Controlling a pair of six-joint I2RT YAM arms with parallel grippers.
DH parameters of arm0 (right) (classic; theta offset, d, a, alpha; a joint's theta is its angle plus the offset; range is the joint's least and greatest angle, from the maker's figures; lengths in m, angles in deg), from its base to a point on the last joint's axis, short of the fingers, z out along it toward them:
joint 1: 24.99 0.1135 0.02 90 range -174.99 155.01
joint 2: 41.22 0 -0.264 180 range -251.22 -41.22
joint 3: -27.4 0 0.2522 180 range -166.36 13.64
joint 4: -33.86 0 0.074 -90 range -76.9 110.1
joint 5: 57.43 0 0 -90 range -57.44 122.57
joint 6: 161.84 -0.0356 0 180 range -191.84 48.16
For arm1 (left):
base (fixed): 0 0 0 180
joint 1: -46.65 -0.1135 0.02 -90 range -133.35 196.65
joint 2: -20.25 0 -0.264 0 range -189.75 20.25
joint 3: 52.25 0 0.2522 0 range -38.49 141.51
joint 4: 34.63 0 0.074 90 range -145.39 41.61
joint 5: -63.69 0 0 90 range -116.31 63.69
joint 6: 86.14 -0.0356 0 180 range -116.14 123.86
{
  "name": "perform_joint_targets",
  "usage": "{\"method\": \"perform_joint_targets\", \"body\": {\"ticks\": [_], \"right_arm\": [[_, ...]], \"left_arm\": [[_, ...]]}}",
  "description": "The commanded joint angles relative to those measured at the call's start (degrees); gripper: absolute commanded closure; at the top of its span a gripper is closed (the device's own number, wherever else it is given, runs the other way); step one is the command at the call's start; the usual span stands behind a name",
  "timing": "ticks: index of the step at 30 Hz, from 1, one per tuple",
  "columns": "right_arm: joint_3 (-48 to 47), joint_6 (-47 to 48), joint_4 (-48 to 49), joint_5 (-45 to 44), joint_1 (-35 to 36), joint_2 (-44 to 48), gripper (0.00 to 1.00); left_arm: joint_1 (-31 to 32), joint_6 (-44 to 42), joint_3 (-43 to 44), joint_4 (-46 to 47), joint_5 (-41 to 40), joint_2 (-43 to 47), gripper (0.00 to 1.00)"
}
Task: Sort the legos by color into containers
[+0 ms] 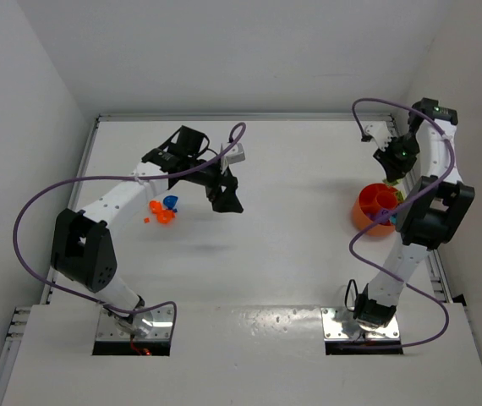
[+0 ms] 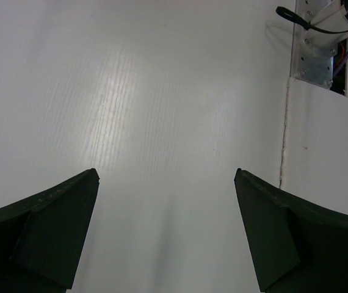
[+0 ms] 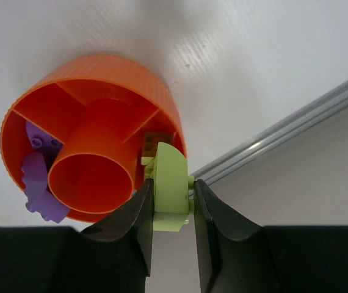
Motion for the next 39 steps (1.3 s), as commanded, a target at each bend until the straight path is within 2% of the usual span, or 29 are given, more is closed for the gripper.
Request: {"method": "perform_joint_targets", "body": {"ticks": [1,9,18,21,23,28,30,32,33,34,35,37,38,39], "right_arm": [[2.67,1.56,0.77,-0.22,0.85,1.12,0.97],[3.99,1.56,2.00,-0.22,0.86,-0.01,0.93],[3.99,1.56,2.00,-0.75,0.86,-0.02,0.59],[3.47,1.56,2.00,-0.75,0.86,0.68,0.51],[2.94,1.04,0.69,-0.05,0.86,2.08,0.50],[-2.32,-2.74,0.16,7.59,0.24,5.60,0.50],[-4.96,-6.41,-0.46,14.26,0.24,9.10,0.50],[-4.97,-10.20,3.12,18.83,0.24,12.79,0.50],[-2.53,-14.48,4.97,22.25,1.02,14.90,0.50],[-0.77,-16.70,7.08,24.28,1.03,17.19,0.48],[4.47,-19.07,12.15,28.65,1.03,21.91,0.32],[10.21,-27.48,17.80,30.62,1.55,26.24,0.23],[12.50,-29.01,19.56,33.59,1.56,27.74,0.18],[15.91,-30.51,21.15,35.10,1.56,29.67,0.18]], "left_arm": [[-0.69,0.84,0.44,2.07,2.14,0.80,0.00],[-0.69,0.85,0.44,2.07,2.14,0.80,0.00],[-0.69,2.42,0.44,2.07,0.83,0.28,0.00],[-0.69,6.38,0.44,4.26,-2.93,0.28,0.00],[-1.22,9.02,0.44,4.89,-6.97,0.89,0.00],[-4.46,14.91,-0.36,9.10,-14.90,5.62,0.00],[-7.27,18.15,-1.32,11.73,-19.09,9.14,0.00],[-8.68,20.61,-0.37,9.13,-24.98,9.77,0.00],[-9.30,21.32,0.78,6.76,-32.24,9.77,0.00],[-9.31,19.59,1.66,4.99,-33.70,9.77,0.00],[-10.26,13.74,1.67,1.84,-33.72,9.77,0.00],[-11.59,8.34,0.62,-1.69,-31.62,10.46,0.00],[-12.11,7.19,-0.26,-2.49,-33.17,10.47,0.00],[-13.07,5.18,-1.31,-3.54,-34.23,11.34,0.00]]}}
